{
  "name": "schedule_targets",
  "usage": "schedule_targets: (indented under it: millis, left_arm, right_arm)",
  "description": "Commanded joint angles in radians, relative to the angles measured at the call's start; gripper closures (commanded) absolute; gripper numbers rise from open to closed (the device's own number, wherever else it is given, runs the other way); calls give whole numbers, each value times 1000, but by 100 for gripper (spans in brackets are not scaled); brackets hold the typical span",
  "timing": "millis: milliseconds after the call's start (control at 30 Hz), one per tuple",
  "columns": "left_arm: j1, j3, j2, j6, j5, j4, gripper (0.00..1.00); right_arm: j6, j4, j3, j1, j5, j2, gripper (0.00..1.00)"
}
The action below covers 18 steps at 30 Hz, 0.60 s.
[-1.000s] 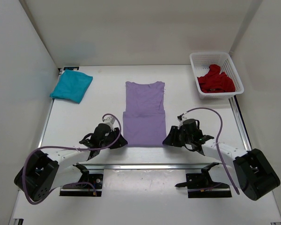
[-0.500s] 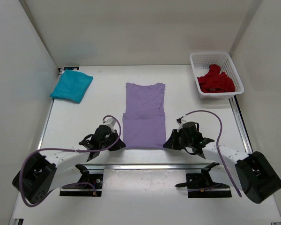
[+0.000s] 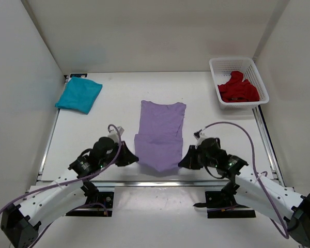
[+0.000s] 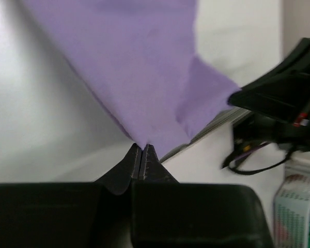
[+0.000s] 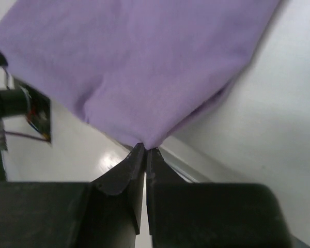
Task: Fold and stack the t-shirts
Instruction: Grab one side of the 2/3 rectangular tshirt with both arms, then fold the long partially folded tshirt into a neat square
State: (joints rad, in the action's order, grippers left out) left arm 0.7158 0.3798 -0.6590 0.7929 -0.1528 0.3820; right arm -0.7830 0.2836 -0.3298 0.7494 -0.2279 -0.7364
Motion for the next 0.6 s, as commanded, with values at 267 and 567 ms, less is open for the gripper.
schedule_targets:
  millis: [267, 567]
  left_arm:
    - [-300, 506, -539, -130, -116, -201, 100]
    - [-392, 950, -1060, -146, -76, -197, 100]
  right_arm:
    - [298, -55, -520, -479, -249, -461, 100]
    - [304, -133, -871, -642, -320, -935, 100]
